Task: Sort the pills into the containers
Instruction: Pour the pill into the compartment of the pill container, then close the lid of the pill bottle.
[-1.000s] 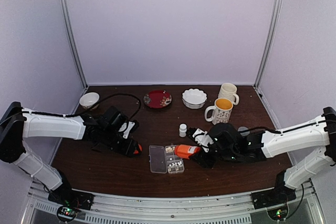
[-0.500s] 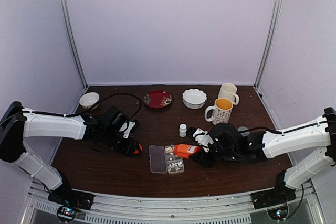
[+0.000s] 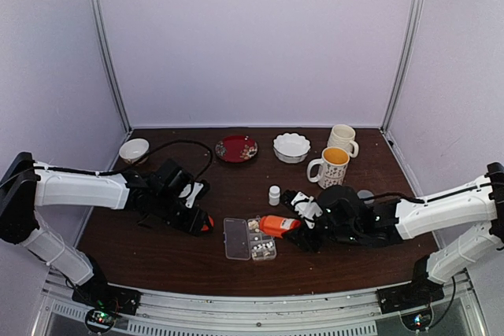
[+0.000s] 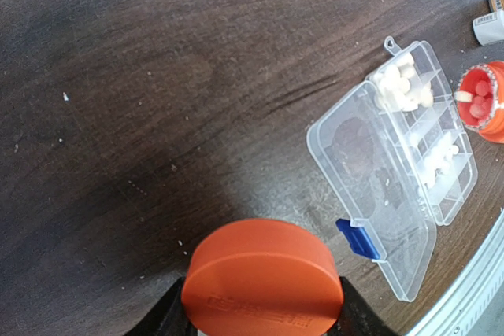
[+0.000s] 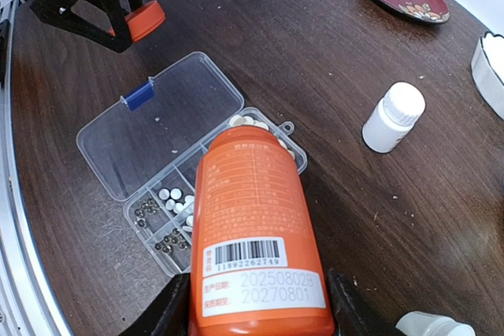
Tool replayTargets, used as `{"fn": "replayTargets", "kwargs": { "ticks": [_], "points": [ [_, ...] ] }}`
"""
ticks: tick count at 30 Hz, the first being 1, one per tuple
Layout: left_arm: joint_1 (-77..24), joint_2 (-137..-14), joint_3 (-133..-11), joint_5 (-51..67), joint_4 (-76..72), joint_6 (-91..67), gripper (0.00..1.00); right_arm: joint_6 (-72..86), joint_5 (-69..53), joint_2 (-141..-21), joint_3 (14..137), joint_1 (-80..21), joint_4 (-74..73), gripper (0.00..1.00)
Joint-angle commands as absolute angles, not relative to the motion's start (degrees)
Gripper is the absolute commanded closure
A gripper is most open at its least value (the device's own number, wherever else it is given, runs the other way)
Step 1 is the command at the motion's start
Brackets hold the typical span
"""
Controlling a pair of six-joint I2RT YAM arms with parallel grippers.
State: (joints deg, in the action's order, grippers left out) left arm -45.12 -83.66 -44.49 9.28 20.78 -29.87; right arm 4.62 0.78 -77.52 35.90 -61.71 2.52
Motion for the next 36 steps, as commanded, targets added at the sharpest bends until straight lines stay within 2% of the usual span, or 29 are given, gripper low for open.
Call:
{"fn": "replayTargets", "kwargs": {
  "ticks": [1, 4, 19, 31, 36],
  "points": [
    [-45.7, -83.7, -45.6, 9.8, 18.8, -29.7, 0.98, 6.4, 1.4, -73.4, 32.5, -62.0, 9.7, 1.0],
    [-45.8, -83.2, -45.6, 9.8, 18.8, -29.9, 0.98, 6.5, 1.4, -73.7, 33.6, -61.7, 7.4, 1.0],
    [-46.0, -75.1, -48.0, 12.4, 21.1, -30.9, 0.98, 5.7, -2.9, -66.2, 20.1, -61.3, 34.5, 1.0],
    [-46.0, -65.6, -57.1, 17.2, 26.1, -33.7, 0.97, 0.9, -4.5, -56.0, 16.7, -61.3, 48.1, 1.0],
    [-46.0, -62.7, -61.6, 22.7, 23.6, -36.6, 0.97, -4.8, -6.5, -55.5, 16.9, -61.3, 60.4, 1.0]
  ]
}}
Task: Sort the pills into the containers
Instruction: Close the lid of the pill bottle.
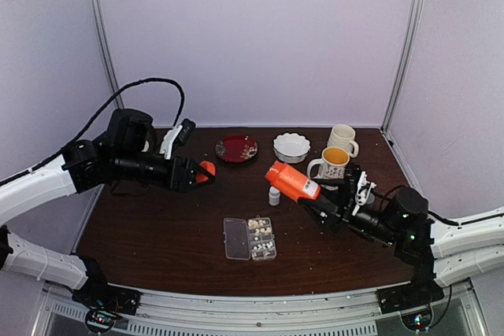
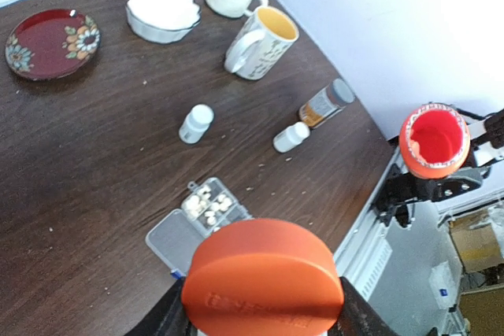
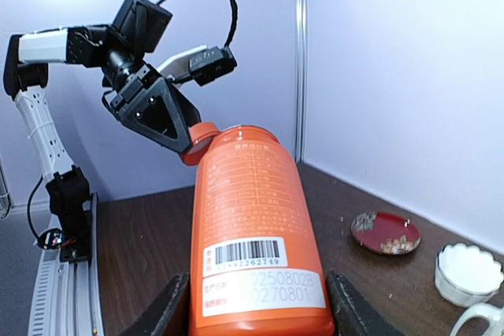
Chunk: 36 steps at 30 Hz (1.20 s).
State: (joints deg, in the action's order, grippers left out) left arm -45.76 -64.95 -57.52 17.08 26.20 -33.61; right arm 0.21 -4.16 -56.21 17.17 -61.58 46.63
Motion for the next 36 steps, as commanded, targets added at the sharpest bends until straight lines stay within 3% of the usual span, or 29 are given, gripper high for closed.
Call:
{"fn": "replayTargets", "kwargs": {
  "ticks": [1, 10, 14, 19, 23, 29, 36],
  "points": [
    [-46.0, -62.2, -62.2, 24.1, 22.4, -37.3, 0.97, -5.5, -6.5, -56.1, 17.3, -61.3, 63.6, 1.0],
    [-46.0, -56.5, -61.0, 32.1, 5.4, -45.8, 0.97, -8.1, -6.6, -62.3, 26.6, -61.3, 90.0, 1.0],
    [-46.1, -54.6, -58.4, 33.8, -1.0, -48.7, 0.97, -7.6, -6.9, -61.1, 32.1, -60.9, 91.3, 1.0],
    [-46.0, -52.7, -56.9, 34.2, -4.8, -50.4, 0.96, -12.2, -17.4, -61.1, 38.6, -61.3, 76.7, 1.0],
    [-46.1, -52.5, -57.9, 35.4, -5.0, -51.6, 0.96, -9.0, -11.6, -60.5, 34.6, -60.7, 85.2, 1.0],
    [-46.5, -54.6, -60.8, 39.3, -7.1, -52.4, 0.96, -14.6, -19.8, -60.8, 42.6, -62.5, 53.7, 1.0],
    [-49.5, -57.8, -63.4, 42.3, -7.8, -52.2, 0.95, -14.7, -20.6, -65.1, 43.5, -63.9, 49.2, 1.0]
  ]
}}
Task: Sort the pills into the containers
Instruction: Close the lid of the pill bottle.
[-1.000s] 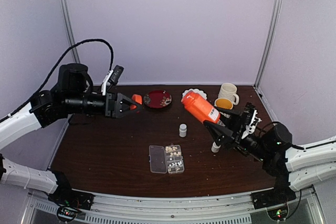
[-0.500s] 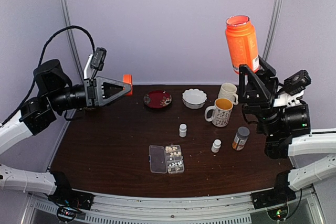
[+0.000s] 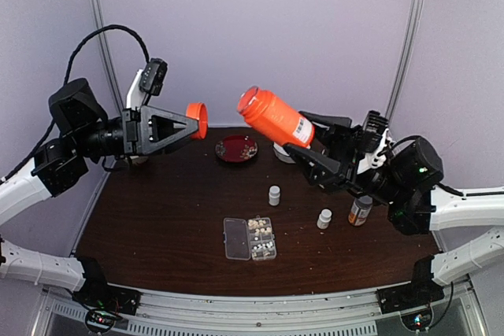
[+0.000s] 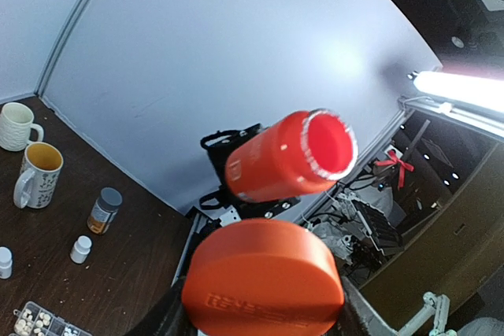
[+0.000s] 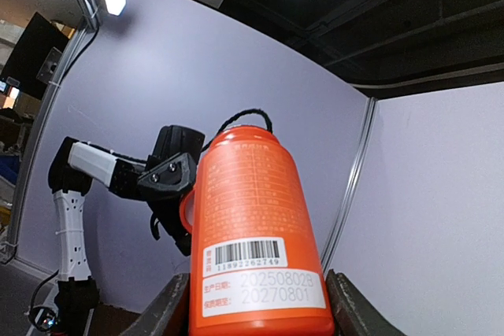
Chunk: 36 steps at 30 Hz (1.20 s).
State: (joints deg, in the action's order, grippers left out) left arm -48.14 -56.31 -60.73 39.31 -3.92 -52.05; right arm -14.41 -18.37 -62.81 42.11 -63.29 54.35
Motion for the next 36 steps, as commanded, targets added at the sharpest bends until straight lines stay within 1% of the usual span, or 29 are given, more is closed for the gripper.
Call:
{"fn": "replayTargets", "kwargs": {
  "ticks": [1, 10, 27, 30, 33, 36],
  "points": [
    [-49.8, -58.3, -63.7, 42.5, -7.9, -52.3, 0.95, -14.2, -20.9, -65.7, 43.8, -64.0, 49.4, 1.0],
    [-51.3, -59.9, -64.0, 41.7, -6.3, -51.2, 0.95, -13.2, -21.3, -68.1, 44.2, -65.1, 50.0, 1.0],
    [-51.3, -57.5, -63.1, 38.6, -3.4, -47.8, 0.94, -12.2, -17.5, -66.0, 40.9, -65.1, 54.8, 1.0],
    [-51.3, -57.1, -62.8, 38.3, -3.6, -47.5, 0.94, -12.9, -20.3, -66.8, 43.5, -65.4, 50.7, 1.0],
    [-51.3, -57.8, -62.9, 39.1, -3.8, -47.8, 0.94, -15.6, -20.3, -68.2, 46.5, -66.8, 44.5, 1.0],
    [-51.3, -58.6, -62.9, 40.1, -4.0, -48.1, 0.93, -15.4, -20.1, -69.5, 47.2, -67.0, 44.3, 1.0]
  ]
}}
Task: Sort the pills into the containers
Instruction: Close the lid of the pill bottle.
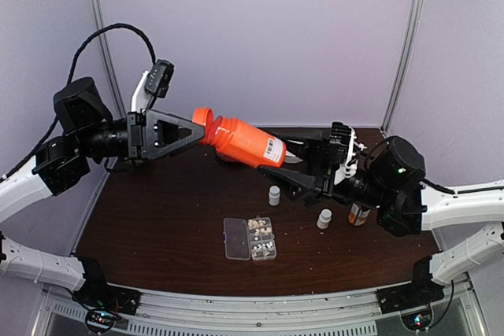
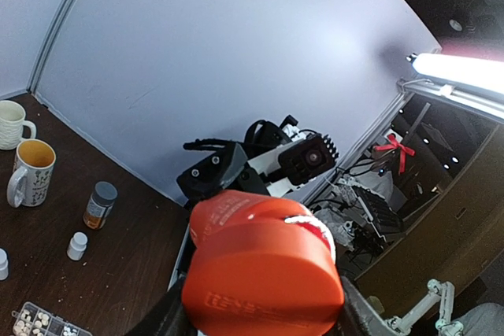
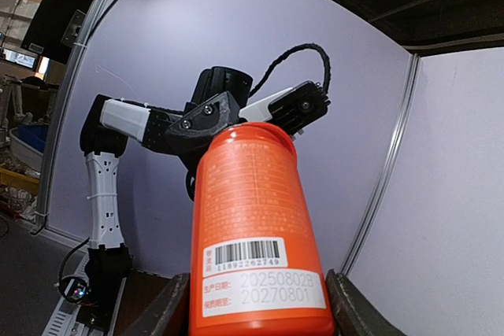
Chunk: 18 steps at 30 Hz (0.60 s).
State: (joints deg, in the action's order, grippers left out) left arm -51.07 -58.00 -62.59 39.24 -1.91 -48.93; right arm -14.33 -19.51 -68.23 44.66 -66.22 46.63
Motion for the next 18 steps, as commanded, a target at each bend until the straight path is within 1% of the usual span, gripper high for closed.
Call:
{"fn": "replayTargets", "kwargs": {
  "ticks": [1, 5, 10, 15, 18],
  "points": [
    [-51.3, -59.0, -63.1, 40.7, -4.0, -48.3, 0.93, -15.5, -20.0, -69.8, 47.5, -67.0, 43.8, 1.0],
    [-51.3, -59.7, -63.1, 42.1, -3.4, -48.3, 0.93, -16.6, -20.1, -70.2, 48.7, -67.1, 40.2, 1.0],
    [-51.3, -60.4, -63.9, 43.2, -0.6, -47.1, 0.94, -23.9, -18.5, -70.1, 54.3, -67.5, 22.5, 1.0],
    [-51.3, -62.7, -68.2, 43.5, 12.7, -42.3, 0.94, -29.5, -16.0, -68.8, 56.0, -67.7, 13.1, 1.0],
    [-51.2, -63.1, -68.6, 43.2, 16.8, -41.9, 0.93, -34.3, -13.7, -68.1, 56.7, -68.2, 8.2, 1.0]
  ]
}}
